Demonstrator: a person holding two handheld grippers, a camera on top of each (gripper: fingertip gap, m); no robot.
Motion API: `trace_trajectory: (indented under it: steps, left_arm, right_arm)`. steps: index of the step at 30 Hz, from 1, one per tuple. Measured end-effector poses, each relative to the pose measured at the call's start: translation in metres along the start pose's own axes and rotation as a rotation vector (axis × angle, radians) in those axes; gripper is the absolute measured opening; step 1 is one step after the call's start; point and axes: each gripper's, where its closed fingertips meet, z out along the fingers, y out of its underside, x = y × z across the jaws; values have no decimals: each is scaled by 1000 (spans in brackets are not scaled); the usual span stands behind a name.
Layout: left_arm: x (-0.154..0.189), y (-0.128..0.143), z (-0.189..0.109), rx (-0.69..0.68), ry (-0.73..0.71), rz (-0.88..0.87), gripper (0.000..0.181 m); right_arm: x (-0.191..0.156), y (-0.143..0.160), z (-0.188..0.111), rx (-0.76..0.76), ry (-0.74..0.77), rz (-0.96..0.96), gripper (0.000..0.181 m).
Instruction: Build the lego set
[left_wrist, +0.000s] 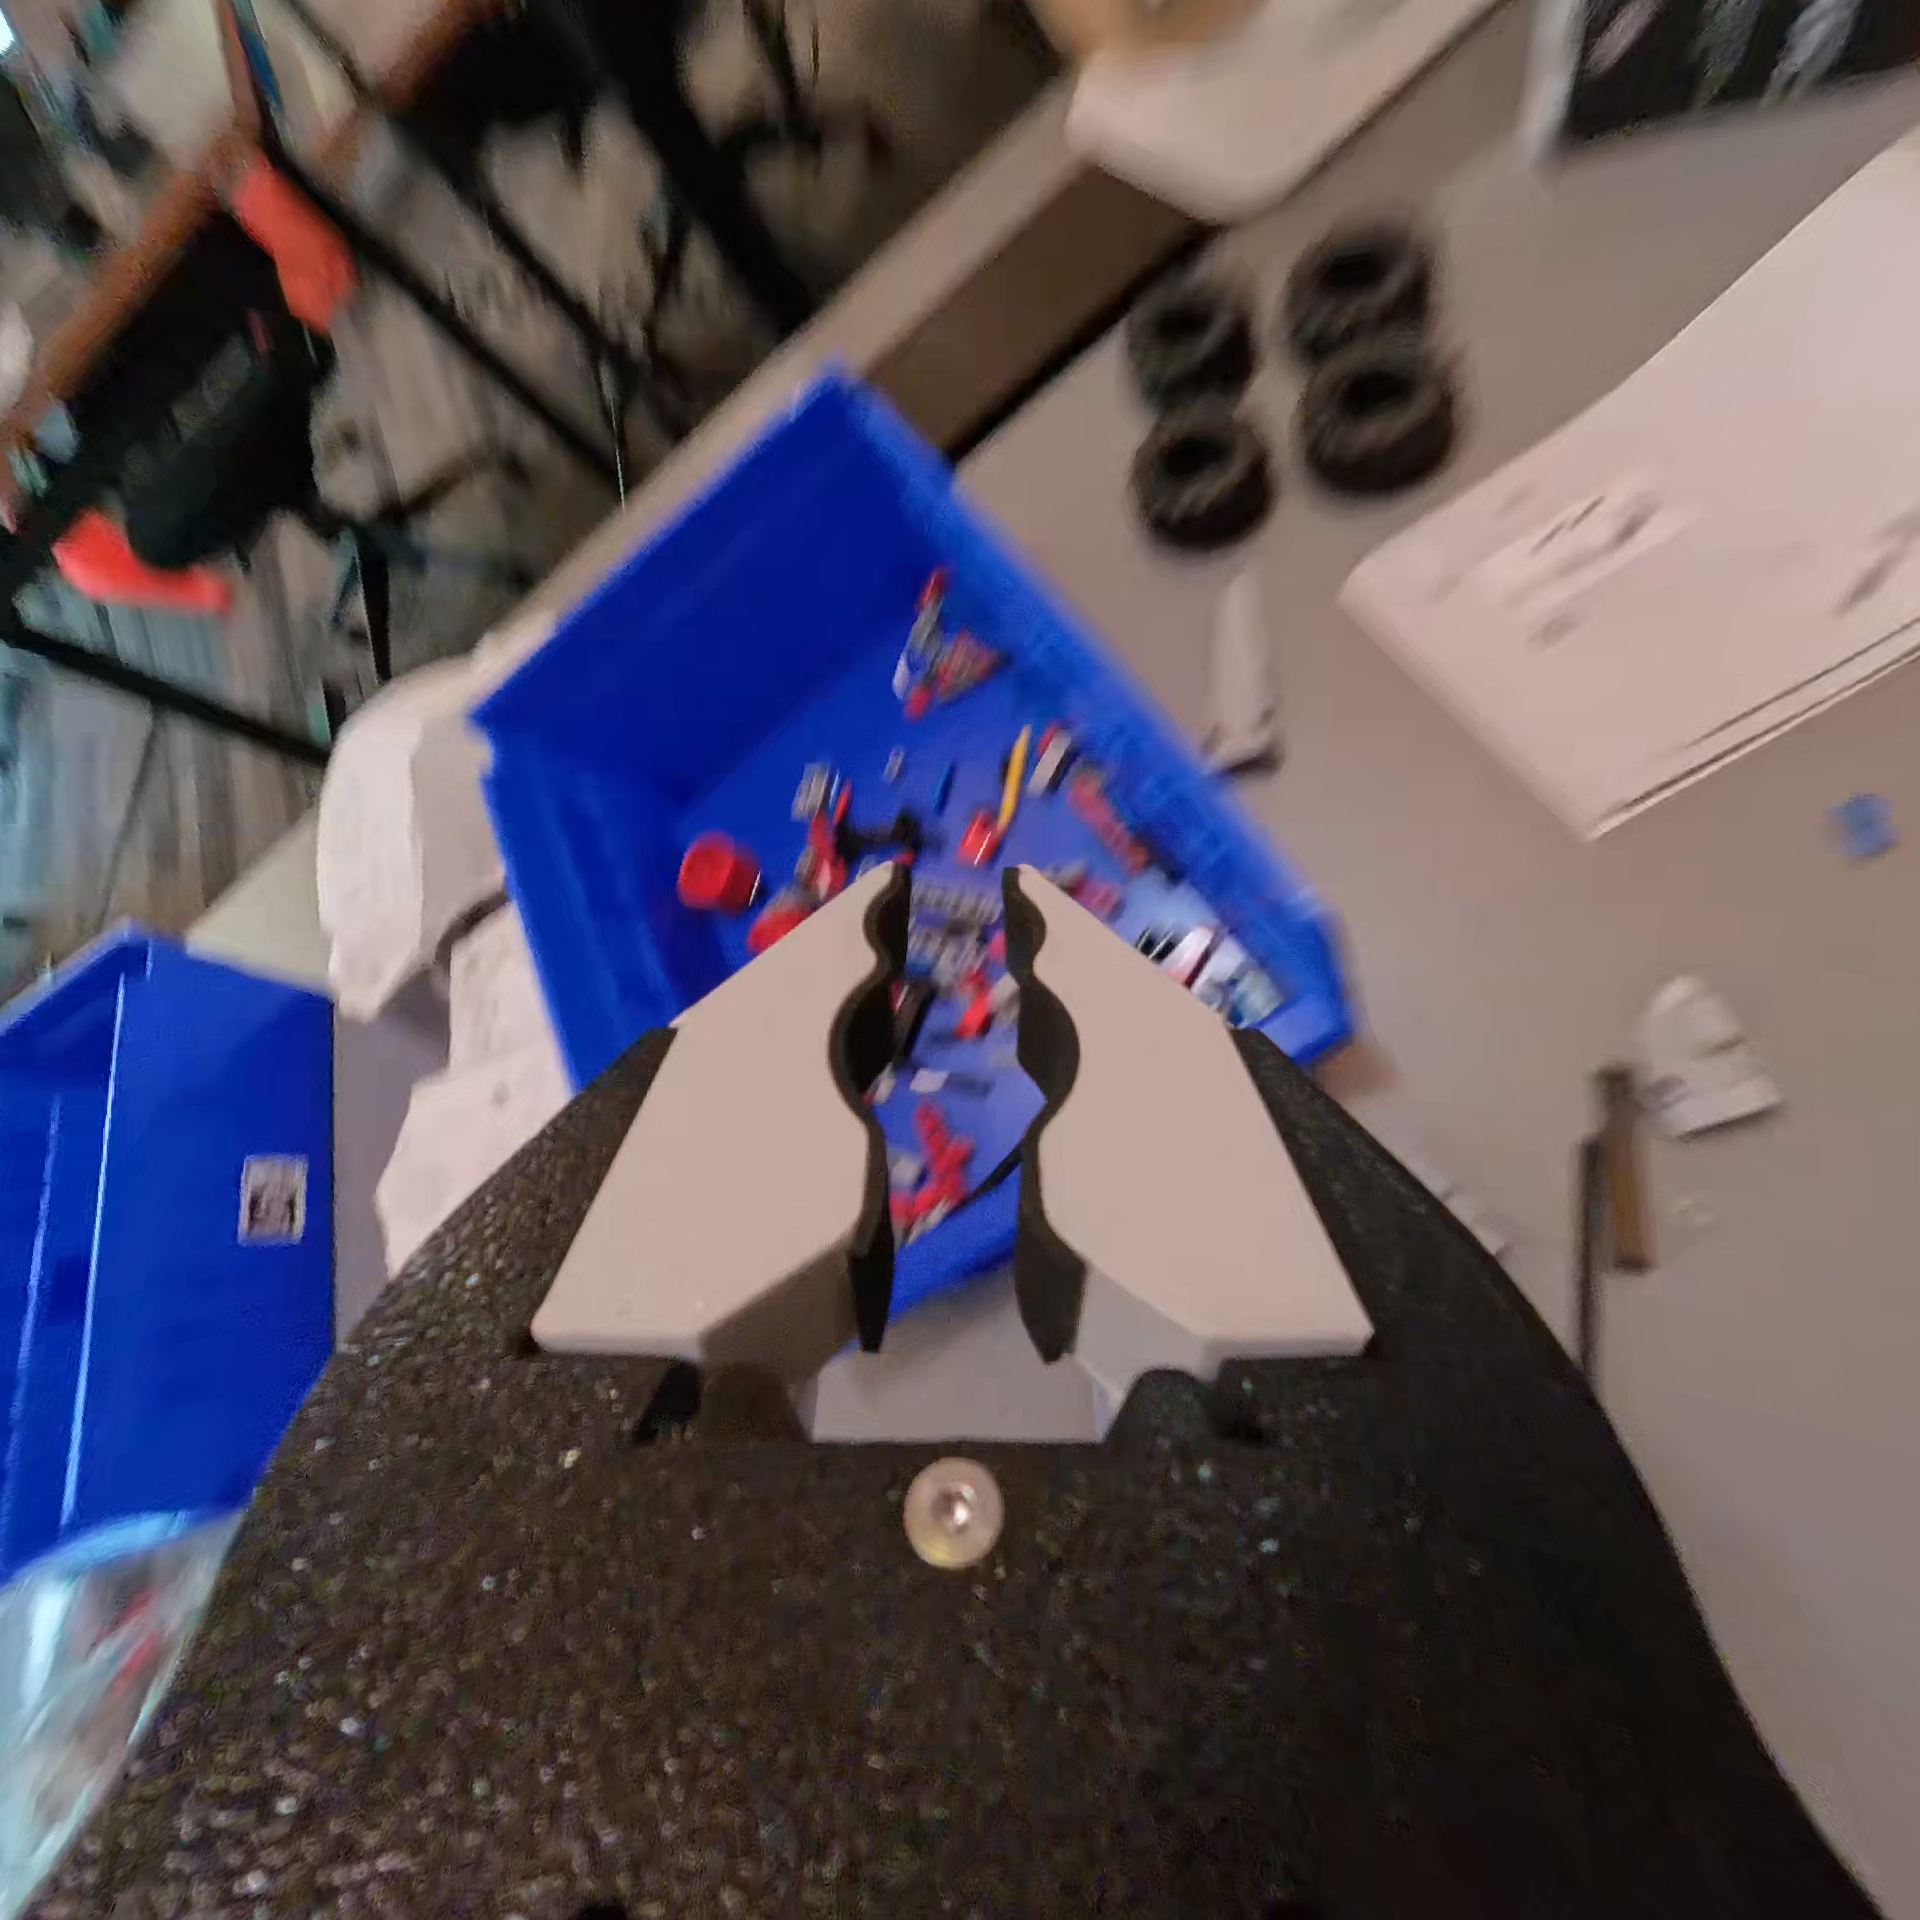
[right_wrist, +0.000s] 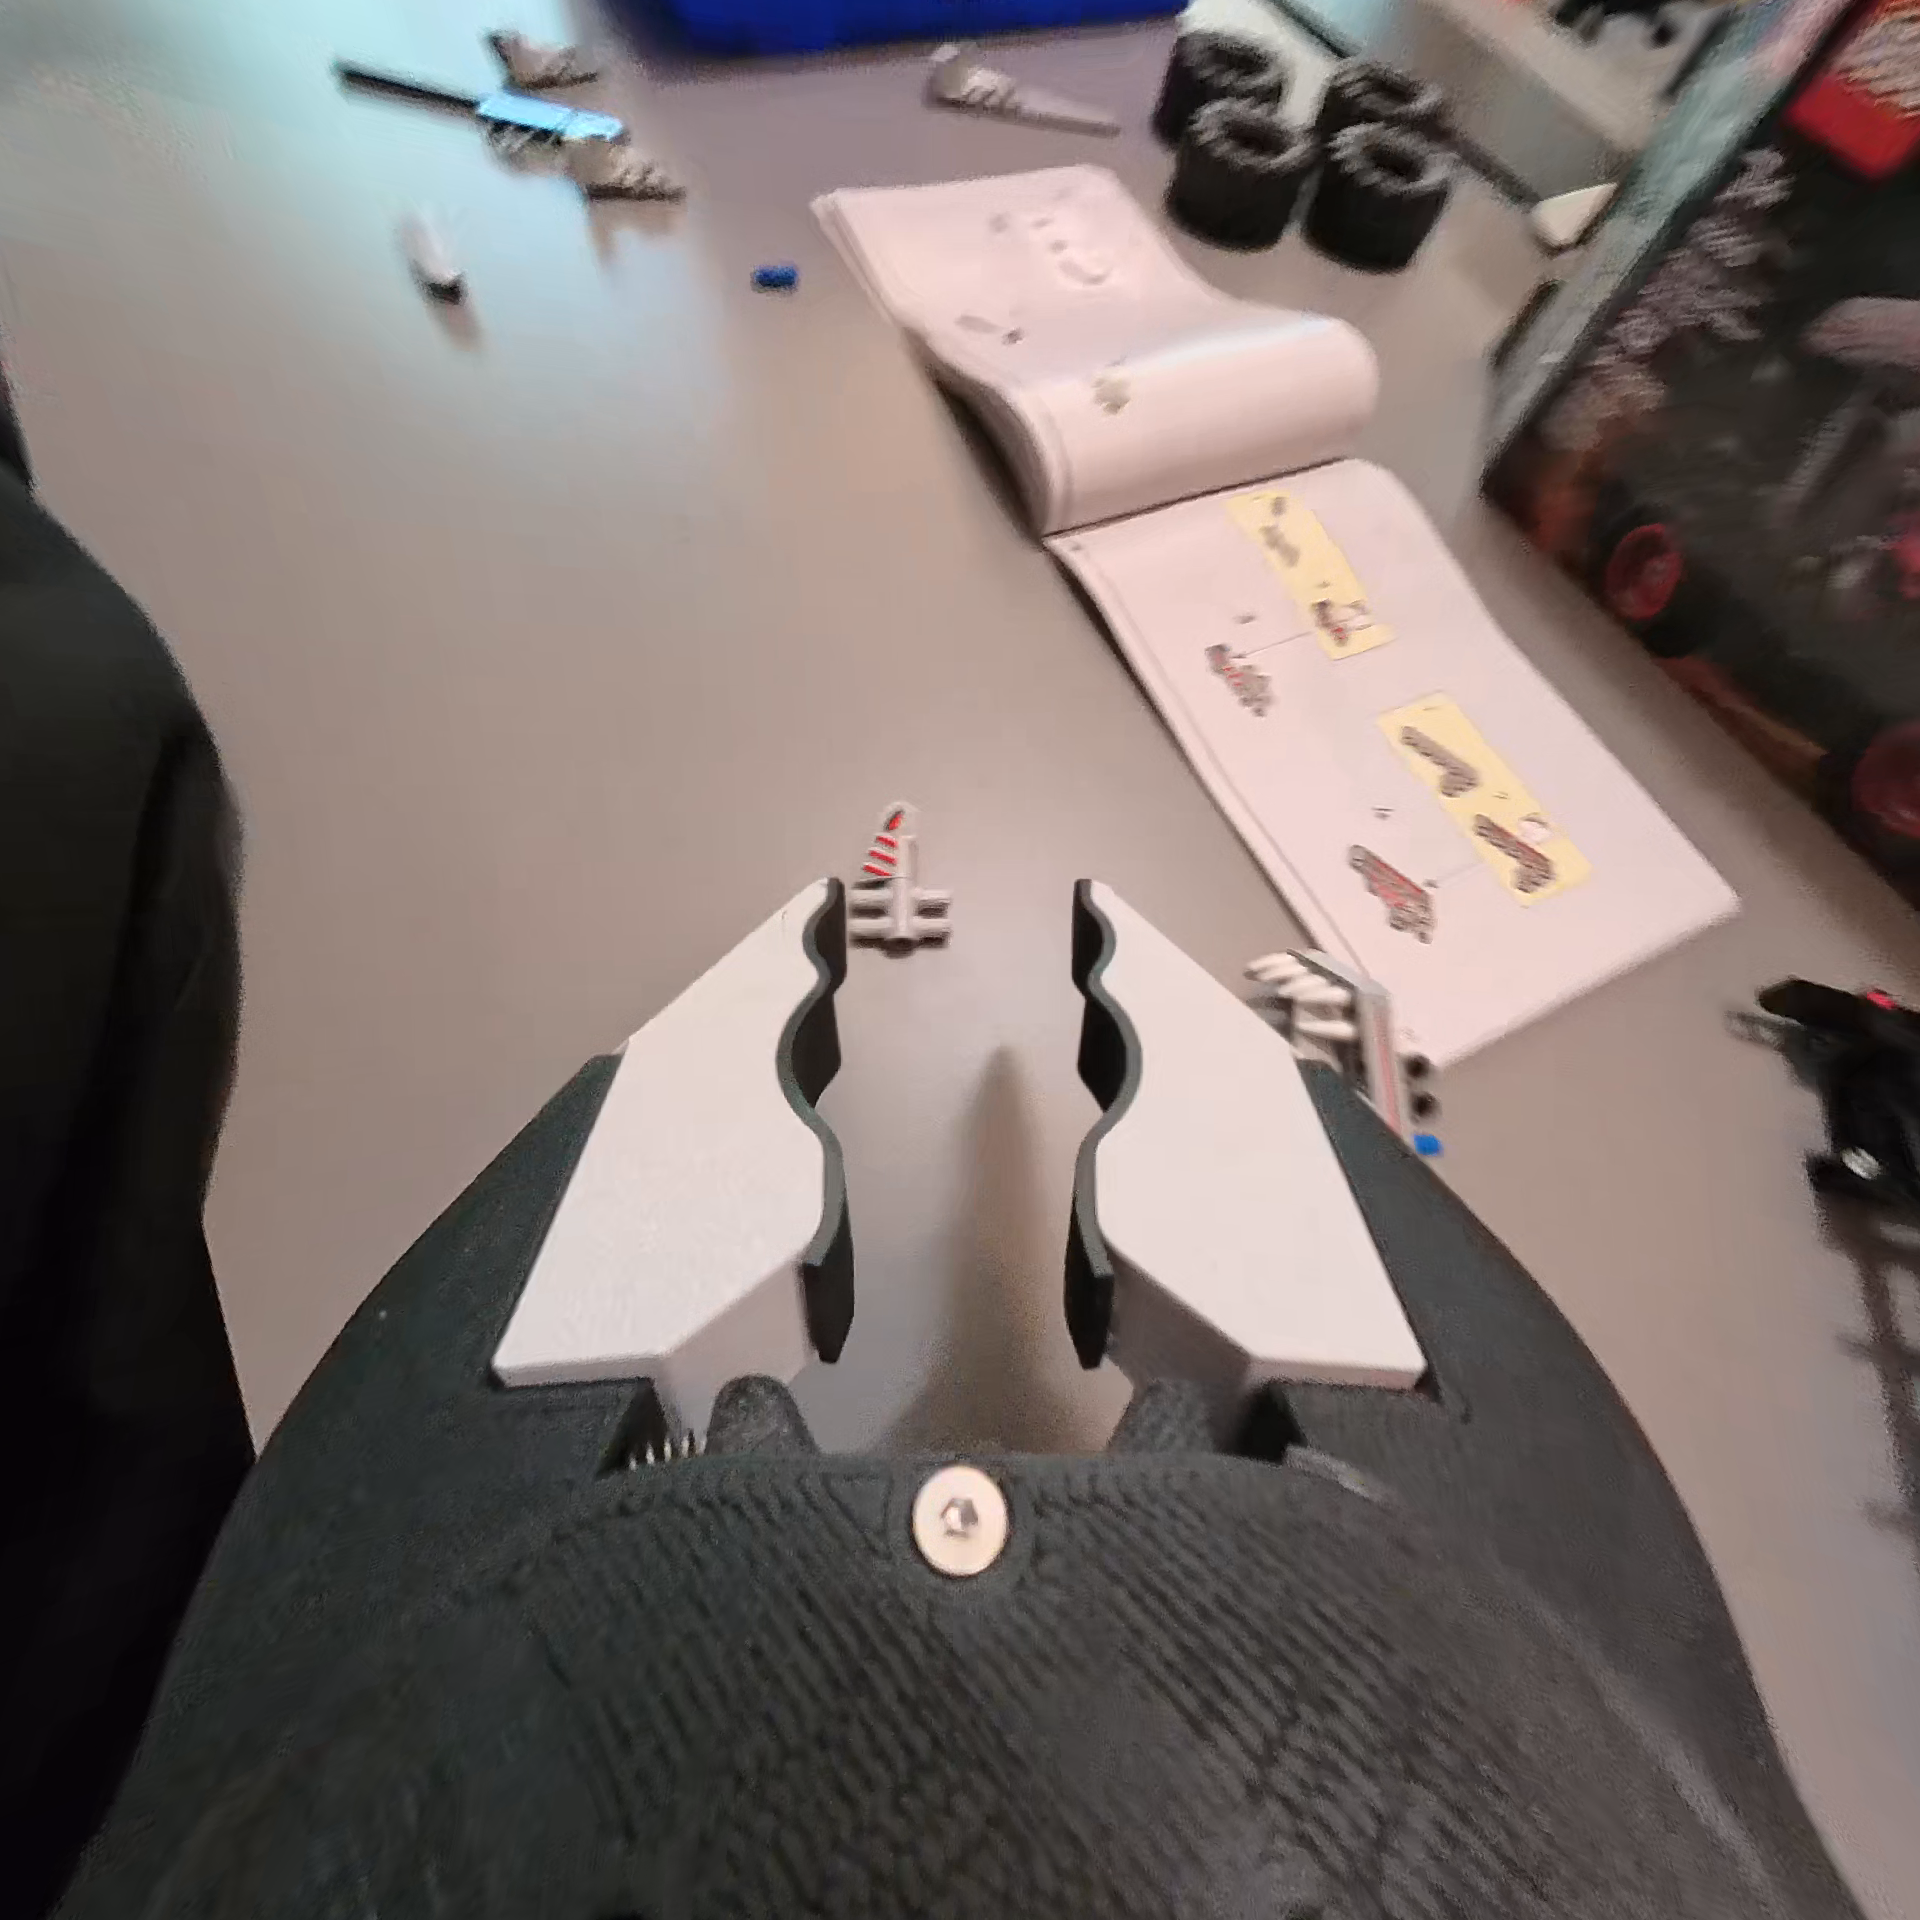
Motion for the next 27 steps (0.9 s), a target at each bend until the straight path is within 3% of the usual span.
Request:
trace_trajectory:
  steps: [3, 7, 12, 15, 18, 27]
  left_arm:
    - [-23, 48, 24, -207, 104, 26, 15]
    - [-17, 77, 68, -356, 240, -63, 23]
    - [-13, 87, 118, -441, 244, -427, 42]
    - [-23, 87, 137, -408, 207, -572, 48]
    - [-20, 78, 146, -371, 279, -680, 48]
    - [-15, 88, 162, -494, 203, -483, 31]
  right_arm:
    - [24, 0, -20, 59, 127, 88, 41]
    - [49, 11, -48, 93, 287, 202, 36]
    - [48, 9, -59, 133, 349, 273, 35]
    - [44, 12, -57, 110, 361, 276, 35]
    - [44, 15, -55, 94, 363, 286, 35]
    - [49, 7, -41, 85, 334, 267, 36]
